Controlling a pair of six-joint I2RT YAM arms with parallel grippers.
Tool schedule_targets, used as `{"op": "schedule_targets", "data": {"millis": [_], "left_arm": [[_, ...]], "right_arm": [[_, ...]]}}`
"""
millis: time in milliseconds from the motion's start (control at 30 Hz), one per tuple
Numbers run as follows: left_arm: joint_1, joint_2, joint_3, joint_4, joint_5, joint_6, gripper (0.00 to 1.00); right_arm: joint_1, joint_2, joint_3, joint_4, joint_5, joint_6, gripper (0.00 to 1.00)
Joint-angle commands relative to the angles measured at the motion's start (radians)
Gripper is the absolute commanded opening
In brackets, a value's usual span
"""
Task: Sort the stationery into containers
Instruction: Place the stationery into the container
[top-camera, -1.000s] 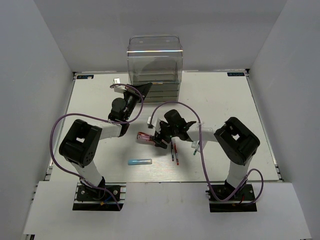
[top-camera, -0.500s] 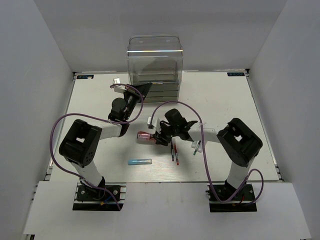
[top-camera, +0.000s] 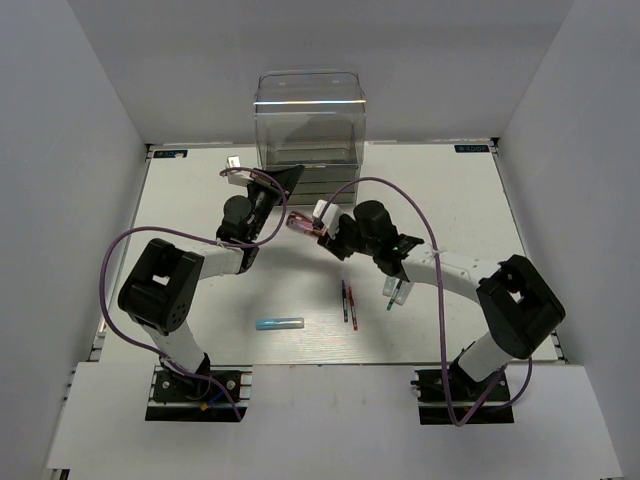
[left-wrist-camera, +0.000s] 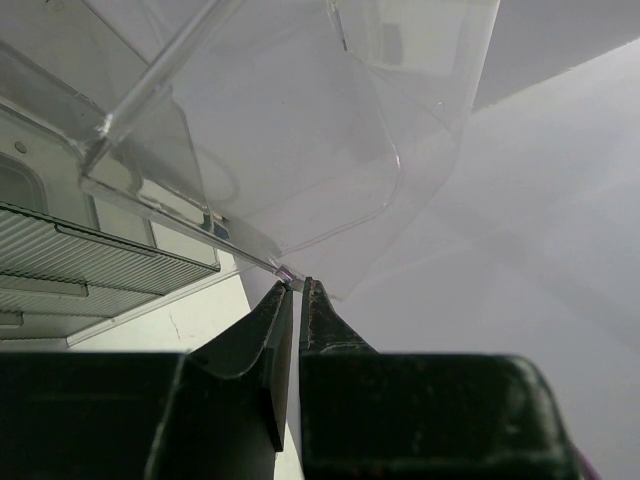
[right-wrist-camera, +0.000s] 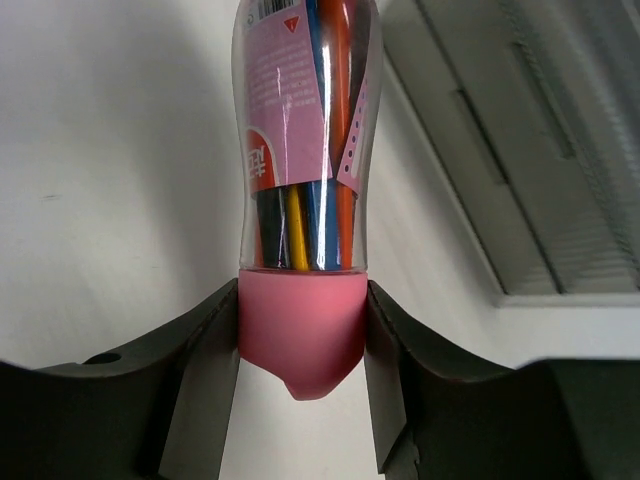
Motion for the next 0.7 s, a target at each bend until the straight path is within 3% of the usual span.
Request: {"op": "schedule_targets", "data": {"millis": [0,200,667], "left_arm": [[-0.002,-0.065,0.038,0.063,-0.02,0.01,0.02],[-0.002,-0.056,0.048,0.063,-0.02,0.01,0.02],[-0.002,-0.046,0.048,0.063,-0.011,0.01,0.02]], "right_arm": [[-0.021,-0.016,-0.002,0.145,0.144,-0.016,0.0],[-0.07,0.021,0.034,0.224,0.285,-0.052,0.0],[-0.099,0.101,0.111,0.401,0.364,-0.329,0.0]]}}
